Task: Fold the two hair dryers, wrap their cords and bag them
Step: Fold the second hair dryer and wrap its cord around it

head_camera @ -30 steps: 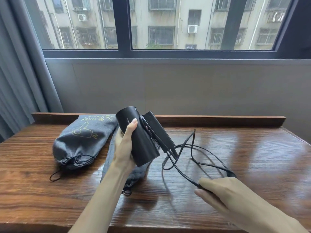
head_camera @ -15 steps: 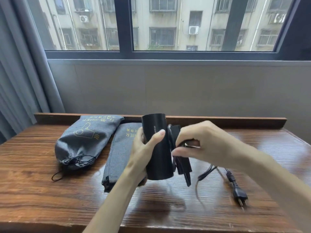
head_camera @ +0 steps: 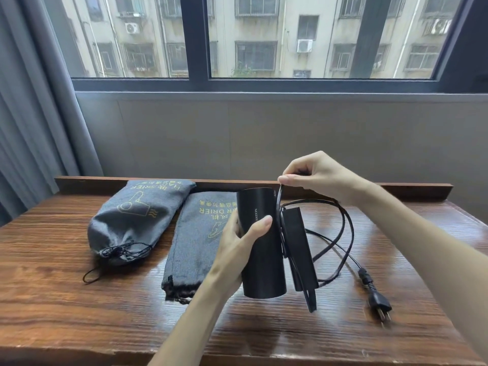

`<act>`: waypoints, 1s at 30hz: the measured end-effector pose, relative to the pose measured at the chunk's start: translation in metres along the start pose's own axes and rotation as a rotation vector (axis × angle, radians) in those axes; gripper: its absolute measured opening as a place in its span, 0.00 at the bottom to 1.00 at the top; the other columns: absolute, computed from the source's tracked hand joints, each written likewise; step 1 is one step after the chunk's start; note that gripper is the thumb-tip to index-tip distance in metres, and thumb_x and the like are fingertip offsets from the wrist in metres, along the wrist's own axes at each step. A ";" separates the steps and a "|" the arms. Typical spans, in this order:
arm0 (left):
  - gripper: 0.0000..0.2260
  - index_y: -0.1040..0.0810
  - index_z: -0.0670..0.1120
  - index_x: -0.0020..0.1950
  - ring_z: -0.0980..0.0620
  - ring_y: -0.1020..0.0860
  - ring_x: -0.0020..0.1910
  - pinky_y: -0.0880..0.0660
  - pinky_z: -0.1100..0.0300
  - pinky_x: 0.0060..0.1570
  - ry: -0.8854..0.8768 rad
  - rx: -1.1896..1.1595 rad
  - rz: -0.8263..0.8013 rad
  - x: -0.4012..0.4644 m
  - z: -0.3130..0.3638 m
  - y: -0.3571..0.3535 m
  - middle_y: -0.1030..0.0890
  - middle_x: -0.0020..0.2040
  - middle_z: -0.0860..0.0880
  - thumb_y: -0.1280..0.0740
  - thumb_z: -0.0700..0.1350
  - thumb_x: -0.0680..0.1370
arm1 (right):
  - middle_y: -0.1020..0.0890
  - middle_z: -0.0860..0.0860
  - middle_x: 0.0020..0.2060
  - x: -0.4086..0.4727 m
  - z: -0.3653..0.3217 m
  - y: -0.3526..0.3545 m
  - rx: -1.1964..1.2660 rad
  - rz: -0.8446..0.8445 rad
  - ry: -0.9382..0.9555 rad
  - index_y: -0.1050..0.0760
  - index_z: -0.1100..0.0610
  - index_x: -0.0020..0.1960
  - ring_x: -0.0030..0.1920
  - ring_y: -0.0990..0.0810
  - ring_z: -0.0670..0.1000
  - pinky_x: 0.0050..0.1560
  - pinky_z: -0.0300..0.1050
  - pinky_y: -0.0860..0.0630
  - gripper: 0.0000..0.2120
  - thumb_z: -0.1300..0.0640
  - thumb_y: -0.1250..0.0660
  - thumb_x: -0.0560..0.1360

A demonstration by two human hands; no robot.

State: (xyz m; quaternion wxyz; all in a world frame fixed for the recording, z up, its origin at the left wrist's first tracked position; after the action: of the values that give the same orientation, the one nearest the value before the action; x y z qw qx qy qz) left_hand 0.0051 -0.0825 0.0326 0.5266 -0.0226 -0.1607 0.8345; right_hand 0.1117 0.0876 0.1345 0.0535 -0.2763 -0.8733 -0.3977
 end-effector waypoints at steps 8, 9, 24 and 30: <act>0.19 0.23 0.46 0.61 0.47 0.18 0.42 0.21 0.53 0.35 0.066 -0.129 -0.012 -0.006 -0.002 0.006 0.17 0.49 0.42 0.32 0.51 0.72 | 0.29 0.53 0.29 -0.001 0.019 -0.033 0.160 -0.048 -0.098 0.20 0.60 0.41 0.32 0.36 0.51 0.32 0.44 0.40 0.16 0.46 0.29 0.73; 0.21 0.22 0.45 0.62 0.46 0.18 0.42 0.21 0.53 0.36 0.078 -0.147 -0.008 -0.007 -0.002 0.007 0.17 0.50 0.41 0.31 0.52 0.72 | 0.29 0.52 0.28 -0.002 0.020 -0.037 0.153 -0.054 -0.103 0.20 0.59 0.40 0.32 0.36 0.51 0.32 0.44 0.40 0.16 0.45 0.30 0.73; 0.28 0.21 0.42 0.61 0.41 0.20 0.49 0.21 0.47 0.49 0.170 -0.320 0.136 0.000 0.000 0.025 0.20 0.56 0.36 0.28 0.59 0.69 | 0.18 0.48 0.36 -0.036 0.031 -0.096 -0.054 -0.133 -0.165 0.24 0.57 0.41 0.38 0.24 0.43 0.36 0.36 0.29 0.12 0.55 0.41 0.81; 0.15 0.15 0.46 0.46 0.47 0.17 0.38 0.19 0.54 0.36 0.146 -0.437 0.125 0.007 0.009 0.030 0.16 0.44 0.43 0.34 0.56 0.73 | 0.28 0.43 0.36 -0.064 0.024 -0.101 -0.356 -0.298 -0.096 0.28 0.50 0.45 0.35 0.30 0.44 0.37 0.37 0.36 0.06 0.57 0.42 0.78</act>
State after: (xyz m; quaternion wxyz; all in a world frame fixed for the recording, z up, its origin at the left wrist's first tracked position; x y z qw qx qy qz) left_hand -0.0254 -0.0904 0.0331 0.4668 -0.2060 -0.2974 0.8070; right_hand 0.1157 0.0232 0.0304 -0.0971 -0.1680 -0.8222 -0.5351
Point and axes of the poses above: each hand's wrist, its own x-axis towards the middle knuckle, its own y-axis out of the back of the hand, z = x × y, the point moved 1 cm from there along x, towards the middle knuckle
